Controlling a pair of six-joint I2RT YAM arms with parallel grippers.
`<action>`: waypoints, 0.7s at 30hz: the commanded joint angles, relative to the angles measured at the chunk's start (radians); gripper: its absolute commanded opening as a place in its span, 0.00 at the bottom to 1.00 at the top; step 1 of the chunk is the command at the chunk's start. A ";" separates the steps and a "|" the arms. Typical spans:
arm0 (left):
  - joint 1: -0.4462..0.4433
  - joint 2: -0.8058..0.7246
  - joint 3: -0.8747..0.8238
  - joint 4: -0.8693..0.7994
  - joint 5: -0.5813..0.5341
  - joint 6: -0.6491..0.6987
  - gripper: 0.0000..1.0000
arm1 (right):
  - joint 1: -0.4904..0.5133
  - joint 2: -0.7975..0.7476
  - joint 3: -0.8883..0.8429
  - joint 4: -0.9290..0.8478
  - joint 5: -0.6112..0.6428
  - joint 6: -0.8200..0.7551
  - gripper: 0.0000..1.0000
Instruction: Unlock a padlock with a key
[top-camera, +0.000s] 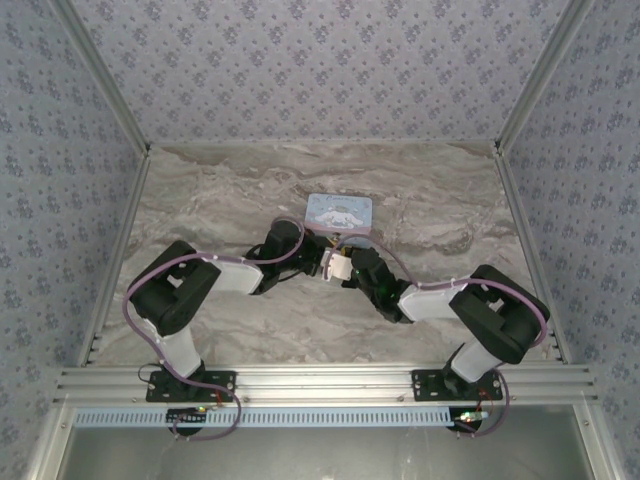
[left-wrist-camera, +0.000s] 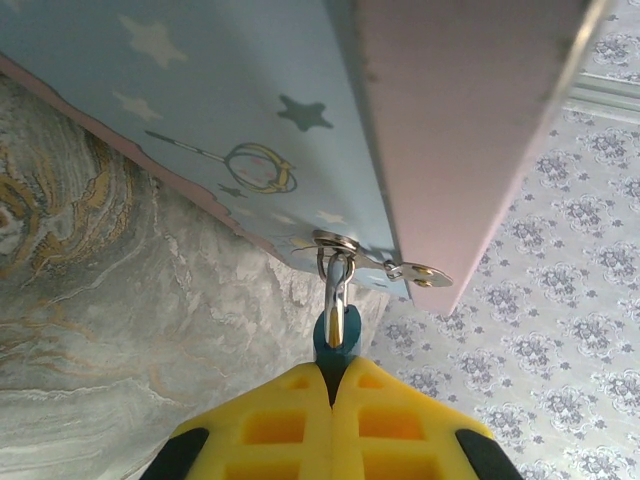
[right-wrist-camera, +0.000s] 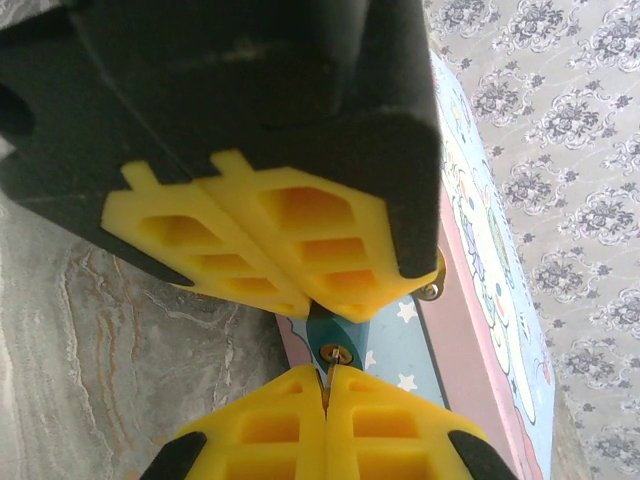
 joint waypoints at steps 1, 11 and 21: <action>-0.006 -0.012 0.017 0.050 0.034 -0.005 0.00 | -0.011 -0.022 0.052 -0.021 -0.003 0.095 0.00; -0.006 -0.010 0.005 0.072 0.031 -0.017 0.00 | -0.013 -0.037 0.099 -0.105 -0.025 0.399 0.00; -0.008 -0.010 0.002 0.058 0.024 -0.001 0.02 | -0.028 -0.008 0.068 -0.122 -0.057 0.534 0.00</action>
